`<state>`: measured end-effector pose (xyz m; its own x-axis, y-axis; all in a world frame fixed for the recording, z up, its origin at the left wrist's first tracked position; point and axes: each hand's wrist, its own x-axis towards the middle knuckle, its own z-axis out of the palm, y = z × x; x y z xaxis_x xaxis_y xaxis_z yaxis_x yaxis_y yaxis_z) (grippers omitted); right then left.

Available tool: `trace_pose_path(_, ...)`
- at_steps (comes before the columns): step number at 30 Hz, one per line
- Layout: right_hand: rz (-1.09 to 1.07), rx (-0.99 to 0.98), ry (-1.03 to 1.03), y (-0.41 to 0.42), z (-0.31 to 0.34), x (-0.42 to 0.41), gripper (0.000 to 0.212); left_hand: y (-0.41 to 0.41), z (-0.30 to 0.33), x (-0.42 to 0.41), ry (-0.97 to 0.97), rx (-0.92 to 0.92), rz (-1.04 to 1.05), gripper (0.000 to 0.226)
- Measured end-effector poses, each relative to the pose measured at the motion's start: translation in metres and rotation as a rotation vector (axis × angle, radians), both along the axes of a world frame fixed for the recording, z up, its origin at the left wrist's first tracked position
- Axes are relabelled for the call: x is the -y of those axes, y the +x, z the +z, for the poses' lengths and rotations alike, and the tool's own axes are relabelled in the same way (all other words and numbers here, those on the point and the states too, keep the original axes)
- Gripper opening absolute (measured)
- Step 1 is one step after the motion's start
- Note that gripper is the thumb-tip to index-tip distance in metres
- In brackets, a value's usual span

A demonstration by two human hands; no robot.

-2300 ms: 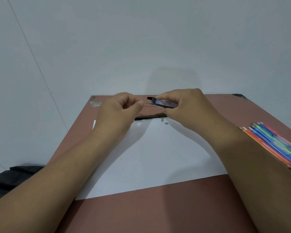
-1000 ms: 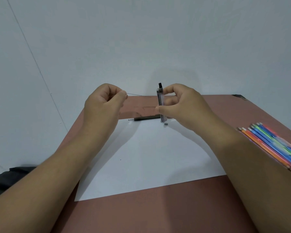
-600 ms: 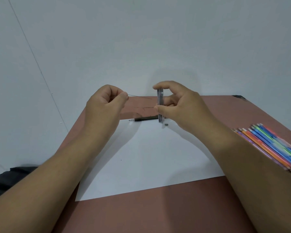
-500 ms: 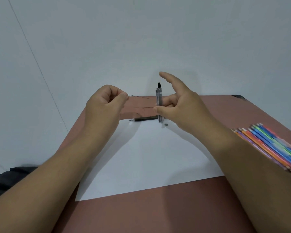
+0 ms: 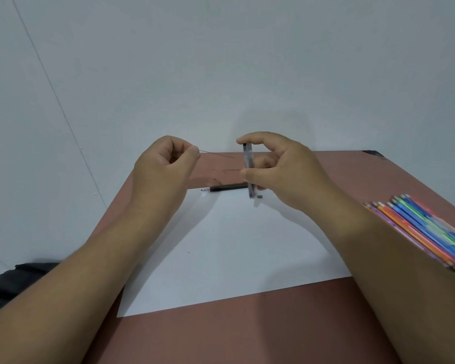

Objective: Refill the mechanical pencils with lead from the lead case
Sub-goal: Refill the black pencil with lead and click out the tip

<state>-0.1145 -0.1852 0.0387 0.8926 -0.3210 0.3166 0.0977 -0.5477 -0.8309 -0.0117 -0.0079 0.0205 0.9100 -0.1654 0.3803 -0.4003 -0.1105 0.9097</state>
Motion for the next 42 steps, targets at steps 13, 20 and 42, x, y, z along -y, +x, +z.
trace_pose_path(13,0.333,-0.427,-0.345,-0.007,0.004,-0.009,0.053,0.001,-0.003,0.001,0.068,0.052,-0.035,0.01)
trace_pose_path(20,0.139,-0.295,-0.322,-0.006,0.003,-0.007,0.015,-0.003,-0.004,0.002,0.111,0.068,-0.082,0.01)
trace_pose_path(42,-0.198,0.111,-0.223,0.008,-0.009,0.015,0.009,-0.011,-0.002,0.012,0.318,0.056,-0.215,0.007)
